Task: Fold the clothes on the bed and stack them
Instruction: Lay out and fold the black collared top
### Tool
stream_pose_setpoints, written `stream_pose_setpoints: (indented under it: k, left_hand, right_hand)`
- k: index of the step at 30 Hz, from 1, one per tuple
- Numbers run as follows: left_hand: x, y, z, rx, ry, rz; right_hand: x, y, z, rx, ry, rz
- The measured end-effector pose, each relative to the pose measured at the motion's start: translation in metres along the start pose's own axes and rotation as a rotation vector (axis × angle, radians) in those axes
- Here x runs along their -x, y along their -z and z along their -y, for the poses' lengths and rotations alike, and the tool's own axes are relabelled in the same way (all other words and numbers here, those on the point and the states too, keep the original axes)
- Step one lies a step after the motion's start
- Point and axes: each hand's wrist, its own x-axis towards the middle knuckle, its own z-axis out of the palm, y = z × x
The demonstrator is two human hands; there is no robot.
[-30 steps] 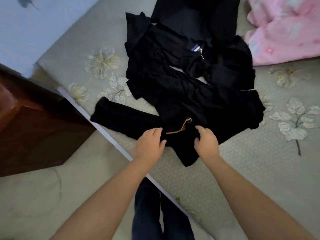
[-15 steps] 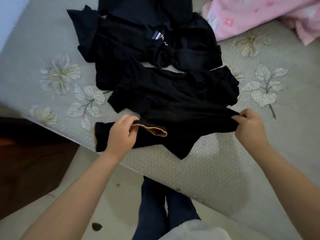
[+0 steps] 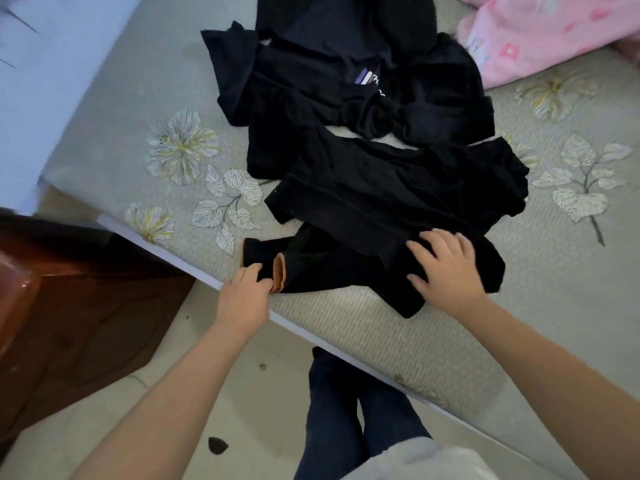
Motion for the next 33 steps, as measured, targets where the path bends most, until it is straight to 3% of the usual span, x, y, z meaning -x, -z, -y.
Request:
stream_pose_setpoints:
  k: [2, 5, 8, 11, 13, 16, 18, 19, 21, 23, 27, 33]
  left_hand:
    - [-0.008, 0.0, 0.0, 0.011, 0.01, -0.03]
    - [-0.019, 0.009, -0.004, 0.164, 0.042, -0.17]
    - [-0.035, 0.022, -0.014, 0.245, -0.007, -0.323]
    - [-0.064, 0.04, -0.037, 0.327, -0.086, -0.375]
    - [-0.085, 0.056, -0.063, 0.483, -0.143, -0.325]
    - [-0.109, 0.07, -0.109, 0.553, -0.334, -0.175]
    - [-0.121, 0.074, -0.135, 0.492, -0.415, -0.181]
    - [-0.127, 0.077, -0.146, 0.473, -0.429, -0.217]
    - [-0.142, 0.082, -0.162, 0.395, -0.453, -0.309]
    - [-0.159, 0.09, -0.173, 0.287, -0.449, -0.325]
    - [-0.191, 0.097, -0.199, 0.069, -0.358, -0.218]
    - [-0.22, 0.103, -0.228, 0.056, -0.09, -0.007]
  right_hand:
    - [-0.015, -0.008, 0.017, 0.003, 0.026, 0.067]
    - [-0.039, -0.013, 0.015, -0.119, -0.089, 0.155]
    - [-0.046, 0.015, -0.004, -0.733, -0.388, 0.024]
    - [-0.028, 0.045, -0.039, -1.429, -0.766, -0.097]
    - [-0.012, 0.059, -0.067, -1.638, -0.969, -0.199]
    - [-0.002, 0.063, -0.111, -1.785, -1.27, -0.504]
    - [-0.001, 0.06, -0.127, -1.803, -1.338, -0.592]
    - [-0.002, 0.056, -0.129, -1.731, -1.344, -0.555]
    - [-0.004, 0.04, -0.123, -1.474, -1.318, -0.34]
    - [-0.008, 0.023, -0.115, -1.26, -1.303, -0.246]
    - [-0.016, 0.009, -0.114, -1.26, -1.382, -0.392]
    - [-0.006, 0.008, -0.129, -1.35, -1.401, -0.459]
